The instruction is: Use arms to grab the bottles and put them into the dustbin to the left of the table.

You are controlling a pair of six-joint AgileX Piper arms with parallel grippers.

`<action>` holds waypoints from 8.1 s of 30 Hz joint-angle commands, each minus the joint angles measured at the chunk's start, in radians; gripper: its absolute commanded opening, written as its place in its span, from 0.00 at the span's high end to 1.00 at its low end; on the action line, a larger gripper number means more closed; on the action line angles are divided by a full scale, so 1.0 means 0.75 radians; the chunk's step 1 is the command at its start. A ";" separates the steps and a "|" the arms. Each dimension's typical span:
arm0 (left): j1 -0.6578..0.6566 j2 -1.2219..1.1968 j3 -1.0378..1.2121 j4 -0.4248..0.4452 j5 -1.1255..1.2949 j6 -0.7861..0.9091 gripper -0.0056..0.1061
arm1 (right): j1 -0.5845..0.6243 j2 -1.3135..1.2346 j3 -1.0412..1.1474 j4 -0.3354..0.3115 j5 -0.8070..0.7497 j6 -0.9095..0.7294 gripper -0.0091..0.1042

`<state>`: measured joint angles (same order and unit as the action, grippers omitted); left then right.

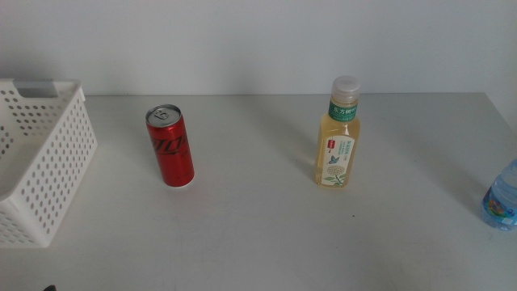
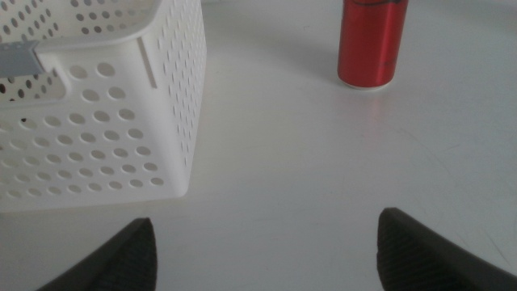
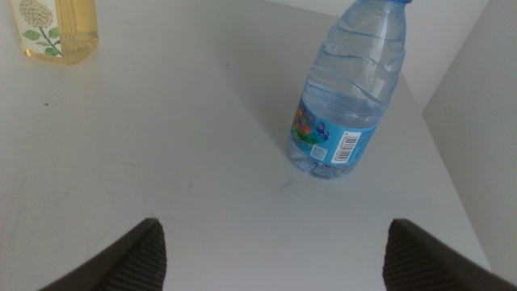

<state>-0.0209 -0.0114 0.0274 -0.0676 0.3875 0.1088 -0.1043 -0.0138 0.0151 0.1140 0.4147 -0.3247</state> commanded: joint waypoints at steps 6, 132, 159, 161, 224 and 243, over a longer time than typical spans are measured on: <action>-0.015 0.183 0.002 -0.006 -0.317 -0.015 0.11 | -0.008 -0.029 -0.004 -0.006 -0.069 -0.011 0.17; -0.235 2.652 -0.974 0.199 -2.079 -0.355 0.97 | -0.008 -0.029 -0.004 -0.006 -0.069 -0.011 0.17; -0.235 1.783 -1.406 0.291 -0.205 -0.355 0.97 | -0.008 -0.029 -0.004 -0.006 -0.069 -0.011 0.17; -0.235 1.766 -1.436 0.288 -0.113 -0.358 0.97 | -0.008 -0.029 -0.004 -0.006 -0.069 -0.011 0.17; 0.493 2.649 -2.183 -0.030 0.895 0.369 0.88 | -0.008 -0.029 -0.004 -0.006 -0.069 -0.011 0.17; 0.464 2.540 -2.325 -0.043 1.131 0.237 0.17 | -0.008 -0.029 -0.004 -0.006 -0.069 -0.011 0.17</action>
<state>0.3396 1.9876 -1.6720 -0.0792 1.1943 0.3082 -0.1043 -0.0138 0.0151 0.1140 0.4139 -0.3247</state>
